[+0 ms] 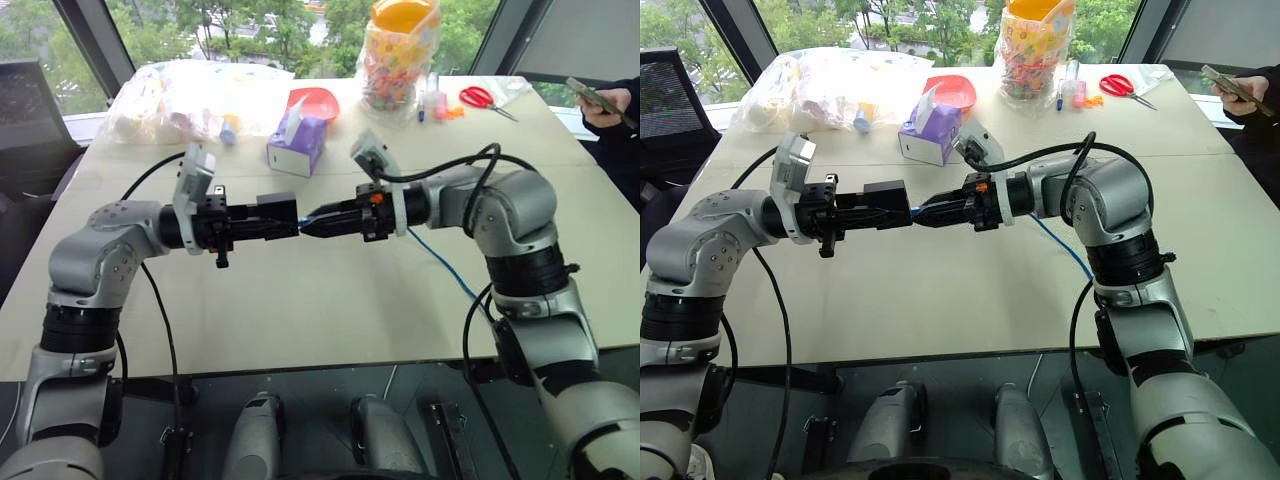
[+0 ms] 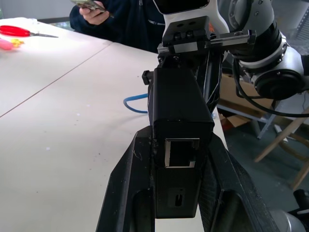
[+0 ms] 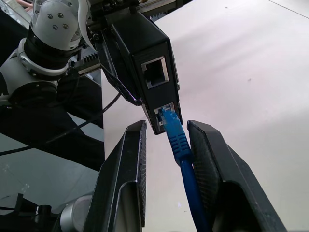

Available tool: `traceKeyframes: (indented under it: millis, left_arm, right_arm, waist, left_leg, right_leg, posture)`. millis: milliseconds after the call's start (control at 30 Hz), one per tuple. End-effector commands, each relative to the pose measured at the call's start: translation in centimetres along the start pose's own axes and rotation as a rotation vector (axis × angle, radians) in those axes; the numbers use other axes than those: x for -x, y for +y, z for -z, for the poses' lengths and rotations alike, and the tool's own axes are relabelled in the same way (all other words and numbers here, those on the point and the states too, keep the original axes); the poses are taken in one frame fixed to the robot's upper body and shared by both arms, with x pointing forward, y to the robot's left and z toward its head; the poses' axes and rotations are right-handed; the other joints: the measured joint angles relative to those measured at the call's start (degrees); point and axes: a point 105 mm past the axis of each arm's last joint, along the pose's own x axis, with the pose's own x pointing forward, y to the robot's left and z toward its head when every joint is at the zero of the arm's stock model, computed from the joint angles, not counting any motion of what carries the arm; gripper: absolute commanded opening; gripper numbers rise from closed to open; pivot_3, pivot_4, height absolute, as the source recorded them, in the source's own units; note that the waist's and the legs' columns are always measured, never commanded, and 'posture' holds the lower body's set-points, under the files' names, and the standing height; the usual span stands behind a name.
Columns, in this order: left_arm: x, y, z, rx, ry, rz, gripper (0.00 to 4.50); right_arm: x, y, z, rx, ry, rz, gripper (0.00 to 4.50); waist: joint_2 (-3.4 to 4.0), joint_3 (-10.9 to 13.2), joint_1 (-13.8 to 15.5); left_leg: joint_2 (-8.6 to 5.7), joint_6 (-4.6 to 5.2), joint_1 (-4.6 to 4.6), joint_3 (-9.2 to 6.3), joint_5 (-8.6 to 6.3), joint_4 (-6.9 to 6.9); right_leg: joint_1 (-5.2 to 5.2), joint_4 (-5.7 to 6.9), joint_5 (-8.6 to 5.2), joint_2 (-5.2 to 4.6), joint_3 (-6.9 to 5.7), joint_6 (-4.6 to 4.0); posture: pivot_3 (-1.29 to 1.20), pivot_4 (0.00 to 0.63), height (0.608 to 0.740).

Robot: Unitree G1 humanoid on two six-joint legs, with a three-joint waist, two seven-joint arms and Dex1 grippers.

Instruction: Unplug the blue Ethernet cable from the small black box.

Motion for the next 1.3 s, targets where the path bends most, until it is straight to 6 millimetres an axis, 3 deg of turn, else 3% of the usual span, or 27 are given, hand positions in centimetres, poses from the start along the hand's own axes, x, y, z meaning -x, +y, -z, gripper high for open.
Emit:
traceKeyframes:
  millis: [33, 133, 233, 267, 300, 567, 767, 967, 1067, 1167, 1233, 1300]
  left_arm:
    - [0.0, -0.4, -0.7, -0.043, 0.004, 0.009, 0.53]
    - [0.0, -0.4, -0.7, -0.045, 0.004, 0.009, 0.53]
    - [0.0, -0.5, -0.7, -0.045, 0.006, 0.01, 0.53]
    - [0.0, -0.5, -0.7, -0.046, 0.006, 0.01, 0.53]
    - [0.0, -0.5, -0.6, -0.046, 0.007, 0.01, 0.53]
    - [0.2, -0.5, -0.6, -0.043, 0.011, 0.011, 0.53]
    - [1.2, -0.7, -0.5, -0.039, 0.033, -0.005, 0.53]
    - [4.2, -0.3, -0.3, -0.032, 0.073, -0.107, 0.53]
    - [5.2, 0.1, -0.1, -0.039, 0.087, -0.156, 0.53]
    - [5.0, 0.7, 0.1, -0.06, 0.082, -0.193, 0.53]
    - [4.0, 1.7, 0.5, -0.109, 0.068, -0.246, 0.53]
    - [3.1, 2.6, 0.9, -0.128, 0.054, -0.289, 0.53]
  right_arm:
    - [0.2, 0.8, -1.2, 0.047, -0.018, -0.031, 1.37]
    - [0.1, 0.8, -1.1, 0.047, -0.016, -0.033, 1.37]
    - [0.1, 0.9, -1.1, 0.047, -0.016, -0.035, 0.56]
    - [0.1, 0.9, -1.1, 0.047, -0.016, -0.035, 0.1]
    - [0.1, 0.9, -1.1, 0.047, -0.015, -0.036, 0.03]
    - [0.1, 0.8, -1.1, 0.048, -0.015, -0.031, 0.03]
    - [1.2, -1.0, -1.5, 0.023, -0.055, 0.045, 0.03]
    - [4.3, -4.0, -1.5, -0.048, -0.121, 0.169, 0.03]
    - [5.7, -6.4, -1.5, 0.053, -0.137, 0.33, 0.03]
    - [6.4, -9.4, -1.9, 0.141, -0.141, 0.523, 0.03]
    - [6.9, -12.8, -1.9, 0.182, -0.108, 0.743, 0.03]
    - [7.1, -14.7, -1.7, 0.181, -0.092, 0.858, 0.03]
  waist:
    - [0.0, 0.0, 0.01]
    - [0.0, 0.0, 0.0]
    - [0.0, 0.0, 0.01]
    - [0.0, 0.0, -0.01]
    - [0.0, 0.0, -0.01]
    - [0.0, 0.0, 0.0]
    - [0.0, 0.0, -0.04]
    - [0.01, 0.01, 0.12]
    - [0.01, 0.01, -0.07]
    - [0.02, 0.01, -0.17]
    - [0.04, 0.01, -0.25]
    - [0.04, 0.02, -0.34]
  left_leg:
    - [0.0, 0.0, 0.0, 0.0, 0.0, 0.0]
    - [0.0, 0.0, 0.0, 0.0, 0.0, 0.0]
    - [0.0, 0.0, 0.0, 0.0, 0.0, 0.0]
    - [0.0, 0.0, 0.0, 0.0, 0.0, 0.0]
    - [0.0, 0.0, 0.0, 0.0, 0.0, 0.0]
    - [0.0, 0.0, -0.01, 0.0, 0.0, 0.0]
    - [0.0, 0.0, -0.01, 0.0, 0.0, -0.01]
    - [0.0, 0.0, -0.05, 0.02, 0.0, -0.01]
    - [0.0, 0.0, -0.12, 0.02, 0.0, -0.01]
    - [0.0, 0.0, -0.12, 0.02, 0.0, -0.03]
    - [0.0, 0.0, -0.13, 0.03, 0.0, -0.02]
    - [0.0, 0.01, -0.15, 0.07, 0.0, 0.01]
  right_leg:
    - [0.0, 0.0, 0.0, 0.0, 0.0, 0.0]
    - [0.0, 0.0, 0.0, 0.0, 0.0, 0.0]
    - [0.0, 0.0, 0.0, 0.0, 0.0, 0.0]
    - [0.0, 0.0, 0.0, 0.0, 0.0, 0.0]
    - [-0.01, 0.0, 0.0, 0.0, 0.0, 0.0]
    - [-0.01, 0.0, 0.0, 0.0, 0.0, 0.0]
    - [-0.02, 0.0, 0.0, 0.0, 0.0, 0.0]
    - [-0.06, -0.02, -0.01, -0.01, 0.0, -0.01]
    - [-0.11, -0.06, -0.01, -0.01, 0.0, -0.01]
    - [-0.14, -0.06, -0.01, -0.01, 0.0, -0.01]
    - [-0.14, -0.06, 0.0, -0.01, 0.0, 0.0]
    - [-0.16, -0.05, 0.01, 0.0, 0.02, 0.01]
  posture:
    - [0.0, 0.15, 0.735]
    - [0.0, 0.15, 0.735]
    - [0.0, 0.15, 0.735]
    - [0.0, 0.15, 0.735]
    - [0.0, 0.15, 0.735]
    - [0.0, 0.15, 0.735]
    - [0.0, 0.15, 0.735]
    - [0.0, 0.15, 0.735]
    - [0.0, 0.15, 0.735]
    - [0.0, 0.15, 0.735]
    - [0.0, 0.15, 0.735]
    - [0.0, 0.15, 0.735]
